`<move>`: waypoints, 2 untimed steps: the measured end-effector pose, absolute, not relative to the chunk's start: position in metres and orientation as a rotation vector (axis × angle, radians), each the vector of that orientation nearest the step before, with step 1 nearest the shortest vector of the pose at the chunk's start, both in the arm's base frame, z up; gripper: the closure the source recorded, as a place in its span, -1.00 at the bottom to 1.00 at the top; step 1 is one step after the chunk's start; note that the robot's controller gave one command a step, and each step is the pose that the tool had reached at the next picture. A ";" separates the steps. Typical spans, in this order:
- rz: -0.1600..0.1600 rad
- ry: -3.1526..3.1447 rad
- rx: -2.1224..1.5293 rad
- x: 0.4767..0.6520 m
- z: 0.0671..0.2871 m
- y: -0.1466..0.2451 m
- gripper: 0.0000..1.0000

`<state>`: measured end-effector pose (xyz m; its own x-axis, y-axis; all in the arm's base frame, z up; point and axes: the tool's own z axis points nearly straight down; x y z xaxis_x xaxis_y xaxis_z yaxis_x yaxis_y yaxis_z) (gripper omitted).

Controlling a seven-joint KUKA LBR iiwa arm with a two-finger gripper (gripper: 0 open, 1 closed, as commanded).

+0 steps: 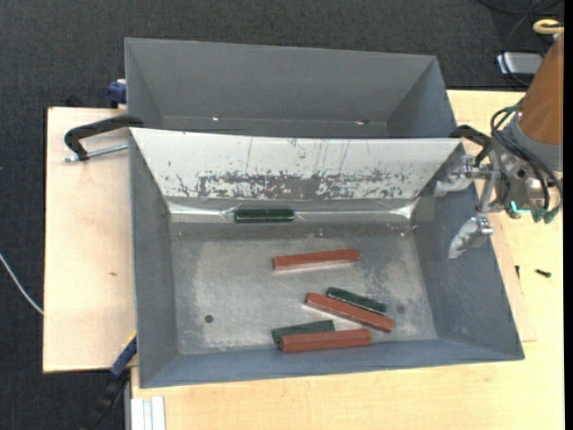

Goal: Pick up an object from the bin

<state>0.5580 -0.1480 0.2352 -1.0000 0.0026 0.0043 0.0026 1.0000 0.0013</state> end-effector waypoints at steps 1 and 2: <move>0.001 -3.145 -0.001 0.560 0.239 -0.147 -1.00; 0.001 -3.147 -0.098 0.537 0.189 -0.129 -1.00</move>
Offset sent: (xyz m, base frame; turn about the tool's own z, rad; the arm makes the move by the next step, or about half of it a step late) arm -0.0674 0.0546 -0.1445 0.1727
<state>0.5368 -0.1291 0.1894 -0.9980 0.0625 -0.0068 0.0625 0.9980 -0.0002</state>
